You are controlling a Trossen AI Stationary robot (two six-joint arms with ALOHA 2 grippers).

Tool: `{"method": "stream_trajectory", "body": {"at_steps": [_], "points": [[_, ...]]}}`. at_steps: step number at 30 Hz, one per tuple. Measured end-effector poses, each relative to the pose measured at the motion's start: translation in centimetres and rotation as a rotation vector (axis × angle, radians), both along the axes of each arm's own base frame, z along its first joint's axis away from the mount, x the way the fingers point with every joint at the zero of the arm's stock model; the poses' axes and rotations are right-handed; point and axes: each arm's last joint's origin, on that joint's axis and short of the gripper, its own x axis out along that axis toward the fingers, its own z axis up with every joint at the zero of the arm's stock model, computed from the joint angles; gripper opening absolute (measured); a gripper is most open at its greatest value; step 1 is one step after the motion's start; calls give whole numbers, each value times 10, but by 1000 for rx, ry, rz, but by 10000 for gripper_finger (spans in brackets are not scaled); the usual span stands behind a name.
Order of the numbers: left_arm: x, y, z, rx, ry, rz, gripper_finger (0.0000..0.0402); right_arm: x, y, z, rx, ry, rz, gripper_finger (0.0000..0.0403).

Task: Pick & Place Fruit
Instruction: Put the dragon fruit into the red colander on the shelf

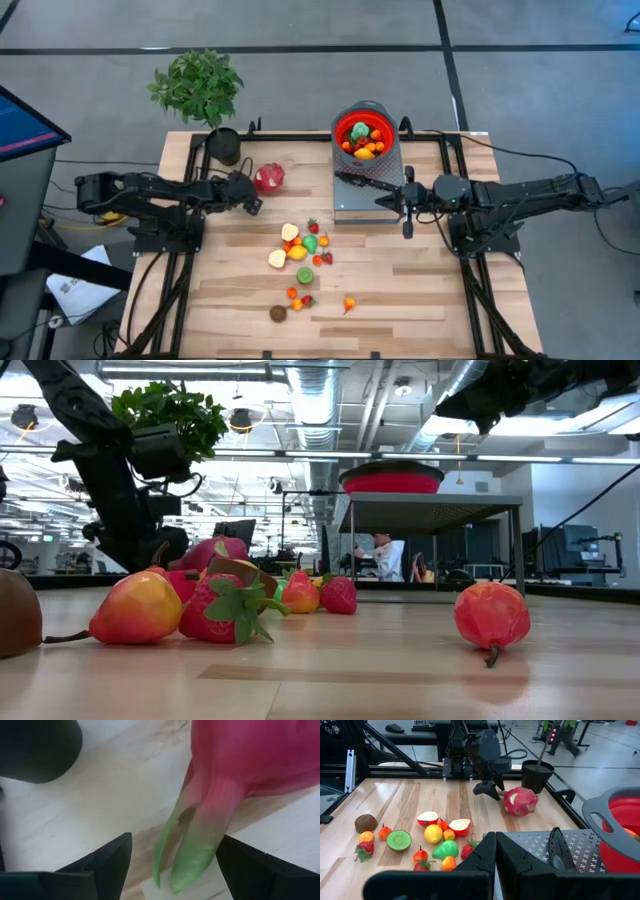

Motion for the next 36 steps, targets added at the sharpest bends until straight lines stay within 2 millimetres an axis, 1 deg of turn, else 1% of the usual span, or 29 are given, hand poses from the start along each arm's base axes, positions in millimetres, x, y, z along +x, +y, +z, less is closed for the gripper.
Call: {"method": "stream_trajectory", "body": {"at_steps": [3,6,15,23,27,29,36], "points": [[0,0,0,5,-1,2,267,0,0,0,0,0,0,3],[1,0,0,2,-6,3,246,0,0,0,0,0,0,3],[1,0,0,-4,-29,23,138,0,0,0,0,0,0,3],[2,0,0,-33,-42,10,63,0,0,0,0,1,0,3],[2,-1,-1,-65,-52,-3,18,0,0,0,0,1,0,3],[3,-1,-1,-69,-55,-7,8,0,0,0,0,1,0,3],[3,-2,1,-70,-64,-13,5,0,0,0,0,2,0,3]]}}
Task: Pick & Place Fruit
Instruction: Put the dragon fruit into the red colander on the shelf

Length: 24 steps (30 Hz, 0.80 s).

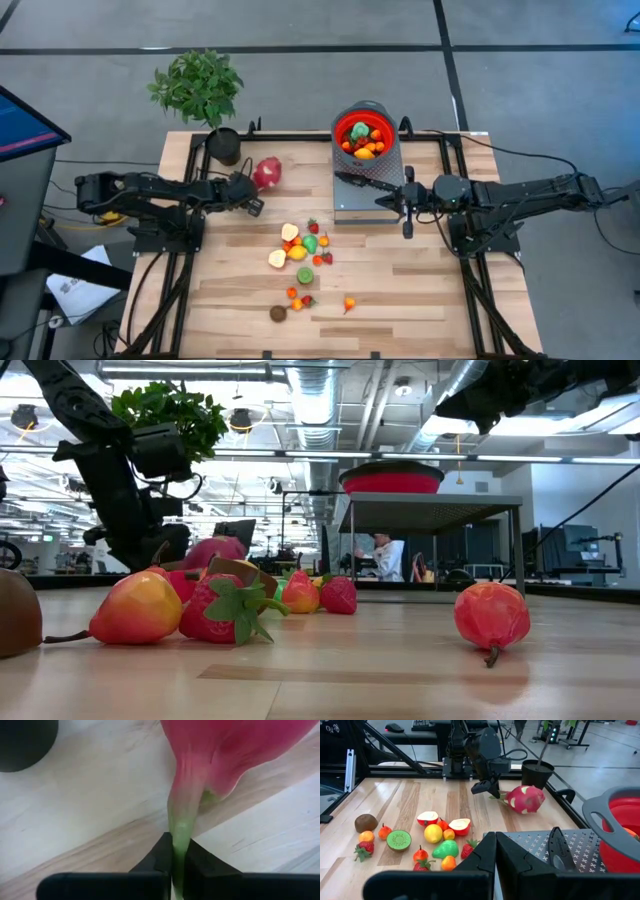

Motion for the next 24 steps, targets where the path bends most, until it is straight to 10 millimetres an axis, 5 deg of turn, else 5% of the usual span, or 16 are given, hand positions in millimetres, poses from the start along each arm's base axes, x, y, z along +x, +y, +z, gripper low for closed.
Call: {"method": "stream_trajectory", "body": {"at_steps": [24], "points": [[-17,-25,73,139,-488,-139,3,0,0,-1,0,6,0,3]]}}
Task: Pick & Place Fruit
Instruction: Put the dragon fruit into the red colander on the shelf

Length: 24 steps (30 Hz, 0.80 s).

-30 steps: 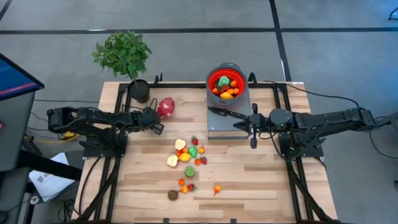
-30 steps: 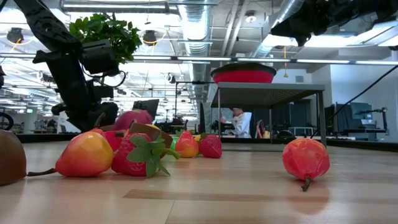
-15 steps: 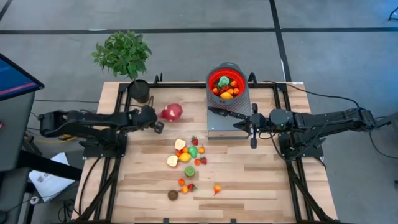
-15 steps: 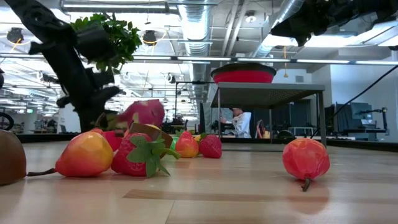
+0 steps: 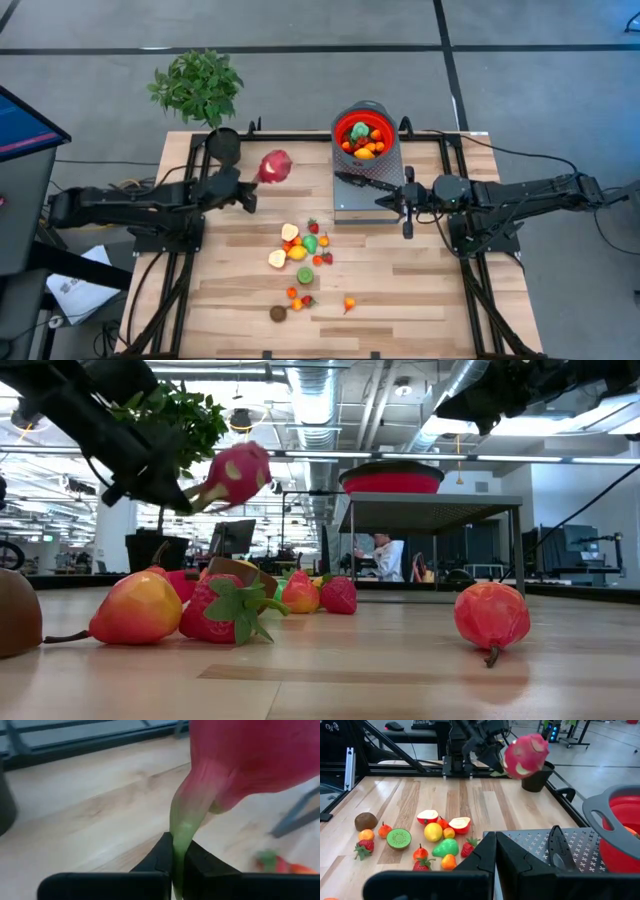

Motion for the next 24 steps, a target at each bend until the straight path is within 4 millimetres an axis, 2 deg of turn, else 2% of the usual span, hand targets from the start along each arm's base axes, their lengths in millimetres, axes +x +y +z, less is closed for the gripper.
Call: {"method": "stream_trajectory", "body": {"at_steps": [5,11,24], "points": [[4,-7,6,8,-75,-44,2,0,0,0,0,1,0,3],[14,-12,23,4,-130,-74,2,0,0,0,0,0,0,3],[53,-16,55,84,-104,-119,2,0,0,0,0,1,0,3]]}}
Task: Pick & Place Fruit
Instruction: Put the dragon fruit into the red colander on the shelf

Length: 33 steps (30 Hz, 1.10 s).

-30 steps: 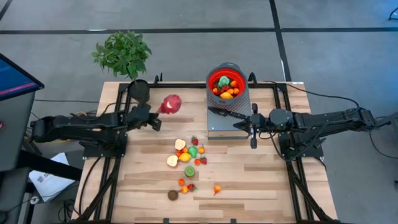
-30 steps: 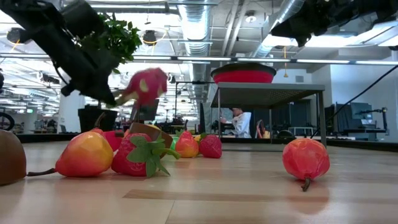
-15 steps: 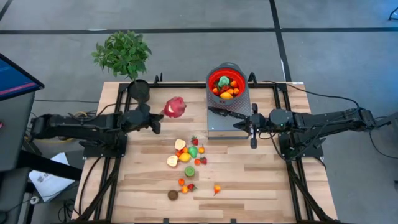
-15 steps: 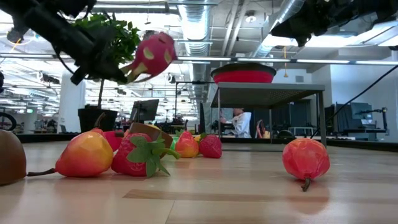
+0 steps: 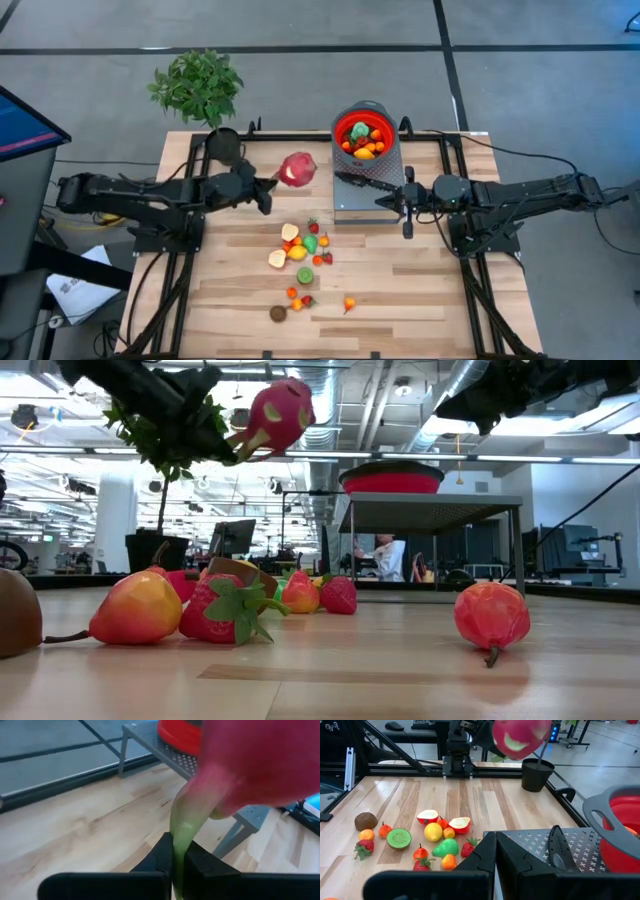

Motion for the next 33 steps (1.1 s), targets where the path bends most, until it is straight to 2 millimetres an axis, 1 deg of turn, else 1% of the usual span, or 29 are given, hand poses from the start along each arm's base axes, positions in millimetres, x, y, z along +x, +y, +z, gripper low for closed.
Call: {"method": "stream_trajectory", "body": {"at_steps": [8,13,17,33], "points": [[22,1,23,64,3,-23,1,0,0,0,0,3,0,3],[29,2,37,111,0,-35,1,-1,0,-2,-2,25,0,3],[32,3,47,143,-20,-30,1,-1,0,-2,-1,25,0,3],[34,3,57,180,-94,-25,1,-1,0,-2,-2,23,0,3]]}}
